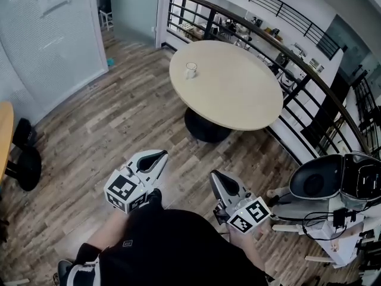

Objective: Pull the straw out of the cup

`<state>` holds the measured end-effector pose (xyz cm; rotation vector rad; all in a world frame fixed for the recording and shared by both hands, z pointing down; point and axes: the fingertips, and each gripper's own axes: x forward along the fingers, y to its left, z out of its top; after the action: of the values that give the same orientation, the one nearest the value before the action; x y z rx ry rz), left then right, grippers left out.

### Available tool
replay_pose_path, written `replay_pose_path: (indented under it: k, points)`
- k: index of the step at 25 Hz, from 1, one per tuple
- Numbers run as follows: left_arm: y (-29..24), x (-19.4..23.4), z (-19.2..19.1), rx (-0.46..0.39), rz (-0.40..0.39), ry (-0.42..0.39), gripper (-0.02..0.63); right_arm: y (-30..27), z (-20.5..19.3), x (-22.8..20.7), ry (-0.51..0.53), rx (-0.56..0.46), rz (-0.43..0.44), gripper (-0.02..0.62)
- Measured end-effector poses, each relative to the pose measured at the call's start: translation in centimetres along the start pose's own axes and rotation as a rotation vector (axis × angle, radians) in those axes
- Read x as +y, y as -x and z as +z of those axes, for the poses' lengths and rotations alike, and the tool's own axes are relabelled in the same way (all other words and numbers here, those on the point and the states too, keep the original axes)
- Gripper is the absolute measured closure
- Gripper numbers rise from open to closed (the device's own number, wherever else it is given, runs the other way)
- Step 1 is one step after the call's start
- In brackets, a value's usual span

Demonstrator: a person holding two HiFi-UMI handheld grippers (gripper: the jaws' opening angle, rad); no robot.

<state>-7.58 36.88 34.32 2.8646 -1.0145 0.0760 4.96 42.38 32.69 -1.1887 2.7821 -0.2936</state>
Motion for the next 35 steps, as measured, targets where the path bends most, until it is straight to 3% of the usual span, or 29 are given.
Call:
replay_pose_path:
  k: [8,14,24,35]
  points:
    - [-4.0,9.8,1.6,-0.005,-0.025,-0.014,0.598,-10.6,0.8,-4.2,0.002,0.018,0.023,0.572]
    - [-4.5,15.4,1.3,0.005,-0.029,0.002,0.598,-17.3,0.1,-4.9,-0.017,0.031,0.05,0.572]
    - [-6.4,20.5,0.3,0.032,-0.056,0.022,0.598,-22.6,-1.1,-6.7,-0.055,0.077,0.038,0.572]
    - [-11.2,24.8,-0.1,0.048,-0.03,0.049,0.598,-27.4,-0.8,-13.1,-0.096,0.071,0.083,0.572]
